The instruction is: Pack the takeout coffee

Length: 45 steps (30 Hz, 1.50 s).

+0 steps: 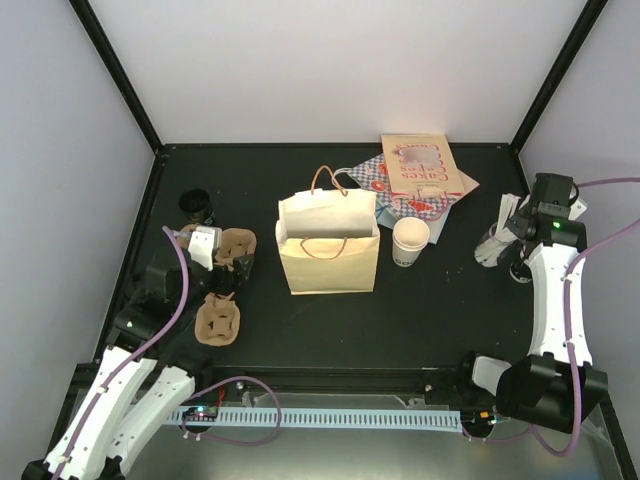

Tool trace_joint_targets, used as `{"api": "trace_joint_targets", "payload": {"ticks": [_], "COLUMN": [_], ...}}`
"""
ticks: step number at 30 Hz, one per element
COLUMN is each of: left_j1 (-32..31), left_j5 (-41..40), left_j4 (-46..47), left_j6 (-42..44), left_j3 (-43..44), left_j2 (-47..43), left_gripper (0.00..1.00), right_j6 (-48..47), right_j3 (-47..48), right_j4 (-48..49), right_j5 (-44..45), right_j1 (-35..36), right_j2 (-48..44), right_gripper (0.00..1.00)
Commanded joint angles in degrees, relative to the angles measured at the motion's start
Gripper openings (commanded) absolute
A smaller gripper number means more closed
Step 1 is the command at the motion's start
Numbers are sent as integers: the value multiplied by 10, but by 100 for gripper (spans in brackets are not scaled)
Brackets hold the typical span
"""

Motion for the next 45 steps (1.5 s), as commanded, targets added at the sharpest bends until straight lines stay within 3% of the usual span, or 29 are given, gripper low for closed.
{"api": "trace_joint_targets", "payload": {"ticks": [1,18,22,45], "left_j1": [4,5,4,4], "left_j5": [6,4,4,8], "left_j4": [18,17,16,17], "left_j6": [8,7,7,7], "left_j3": [-1,-1,-2,-2], "left_j2": [0,0,-1,1], "left_gripper": [98,98,98,98], "right_j6": [11,22,22,-25], "right_j3": [1,-9,-11,124], "right_j4": [19,29,27,-76], "right_j5": [-8,0,-5,-8], "right_j1": [-5,-5,-5,-5], "right_j2": [4,6,0,-71], "right_gripper": [22,14,1,1]}}
